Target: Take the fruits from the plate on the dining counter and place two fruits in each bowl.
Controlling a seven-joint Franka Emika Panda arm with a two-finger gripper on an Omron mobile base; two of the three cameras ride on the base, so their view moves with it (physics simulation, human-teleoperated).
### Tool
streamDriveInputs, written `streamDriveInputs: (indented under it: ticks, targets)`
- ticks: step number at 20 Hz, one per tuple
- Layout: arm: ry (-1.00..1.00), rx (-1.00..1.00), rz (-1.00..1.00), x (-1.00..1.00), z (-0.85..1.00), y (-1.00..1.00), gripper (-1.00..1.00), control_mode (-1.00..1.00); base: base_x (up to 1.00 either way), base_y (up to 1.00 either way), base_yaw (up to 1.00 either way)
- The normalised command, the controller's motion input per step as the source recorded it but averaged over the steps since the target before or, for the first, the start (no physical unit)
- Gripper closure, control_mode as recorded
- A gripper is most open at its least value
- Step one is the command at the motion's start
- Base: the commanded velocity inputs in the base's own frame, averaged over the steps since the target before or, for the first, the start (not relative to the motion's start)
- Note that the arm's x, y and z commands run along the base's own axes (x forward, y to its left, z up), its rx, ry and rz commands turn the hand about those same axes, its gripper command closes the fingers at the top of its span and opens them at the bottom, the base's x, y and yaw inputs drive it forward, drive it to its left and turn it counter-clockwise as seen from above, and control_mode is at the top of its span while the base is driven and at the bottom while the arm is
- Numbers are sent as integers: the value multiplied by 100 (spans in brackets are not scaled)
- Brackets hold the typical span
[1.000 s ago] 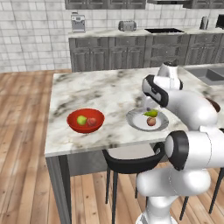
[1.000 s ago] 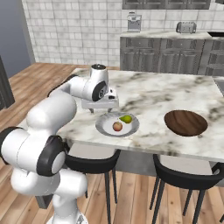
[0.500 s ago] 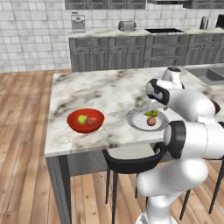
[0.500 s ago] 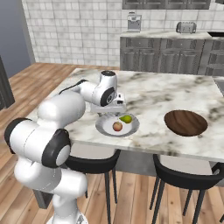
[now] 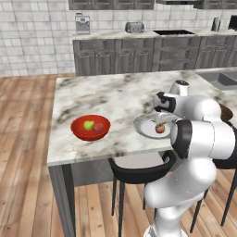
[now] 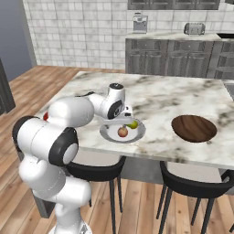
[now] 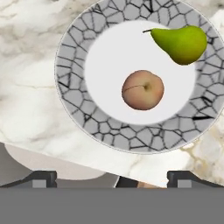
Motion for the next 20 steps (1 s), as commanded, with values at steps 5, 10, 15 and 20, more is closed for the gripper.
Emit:
streamDriveInputs:
  ticks: [5,10,15,20]
  targets:
    - [0,0,0,17,-31,-3,-100,-100,0,0,0]
    - [0,0,-5,13,-8,0,-100,-100,0,0,0]
    - [0,2,-11,20,-10,-2,-100,-100,0,0,0]
    - [0,10,-9,8,-25,-11,-100,-100,0,0,0]
